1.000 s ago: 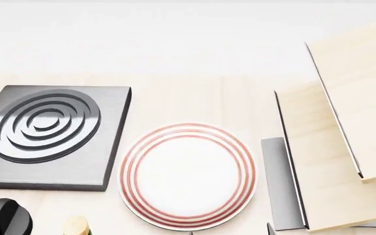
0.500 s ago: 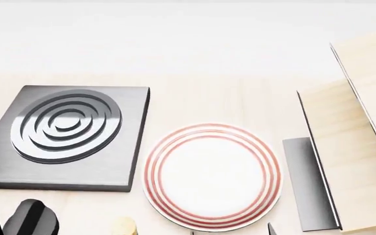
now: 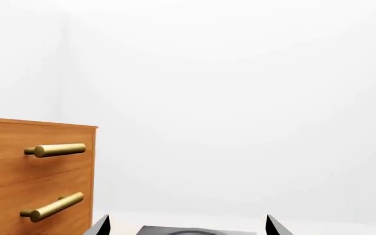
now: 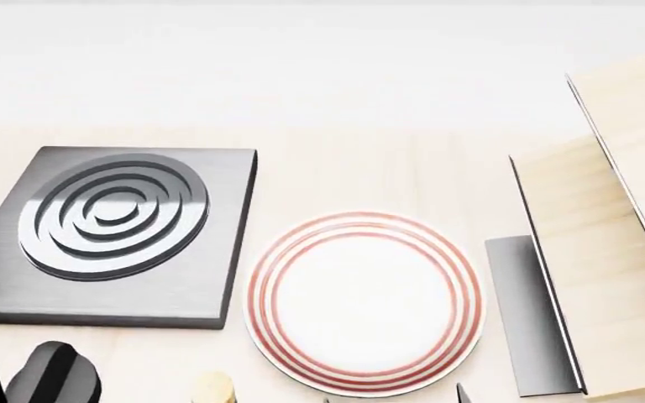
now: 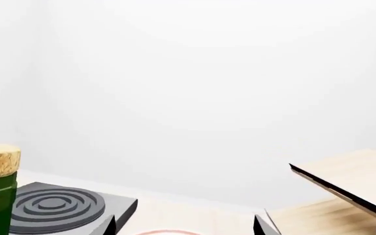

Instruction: Pick up the akita bowl and put it on the plate.

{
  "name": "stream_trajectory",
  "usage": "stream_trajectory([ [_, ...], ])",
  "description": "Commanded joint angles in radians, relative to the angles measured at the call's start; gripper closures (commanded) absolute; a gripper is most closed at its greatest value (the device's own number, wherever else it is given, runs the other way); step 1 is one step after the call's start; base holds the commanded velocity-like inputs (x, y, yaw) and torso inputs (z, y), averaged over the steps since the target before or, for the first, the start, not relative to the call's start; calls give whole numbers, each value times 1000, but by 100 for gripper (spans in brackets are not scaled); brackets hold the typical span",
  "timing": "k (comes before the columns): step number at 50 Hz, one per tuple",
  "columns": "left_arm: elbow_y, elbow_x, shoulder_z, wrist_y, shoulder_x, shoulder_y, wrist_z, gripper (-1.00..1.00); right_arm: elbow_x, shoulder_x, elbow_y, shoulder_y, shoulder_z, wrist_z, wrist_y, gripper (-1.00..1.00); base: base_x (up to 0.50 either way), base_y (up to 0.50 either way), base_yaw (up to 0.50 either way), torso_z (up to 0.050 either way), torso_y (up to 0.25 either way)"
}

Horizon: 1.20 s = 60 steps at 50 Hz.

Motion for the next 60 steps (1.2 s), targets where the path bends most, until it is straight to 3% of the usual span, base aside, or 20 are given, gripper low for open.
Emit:
stream_trajectory([
  [1, -28, -2, -4, -45, -2, -26, -9, -100, 3, 2, 7, 8, -4, 2, 0, -100, 0, 0, 0, 0, 0],
  [21, 7, 18, -251, -196, -66, 18, -142, -100, 0, 6, 13, 12, -14, 8, -1, -100, 0, 0, 0, 0, 0],
  [32, 112, -108, -306, -380, -147, 86, -69, -100, 5, 10, 13, 11, -16, 12, -4, -100, 0, 0, 0, 0, 0],
  [44, 182, -146, -442, -457, -155, 152, -120, -100, 5, 13, 16, 12, -21, 15, -6, -100, 0, 0, 0, 0, 0],
  [55, 147, -145, -473, -508, -159, 133, -146, -100, 6, 14, 22, 18, -28, 14, -4, -100, 0, 0, 0, 0, 0],
  [60, 139, -183, -465, -613, -183, 95, -141, -100, 9, 12, 29, 24, -30, 15, -1, -100, 0, 0, 0, 0, 0],
])
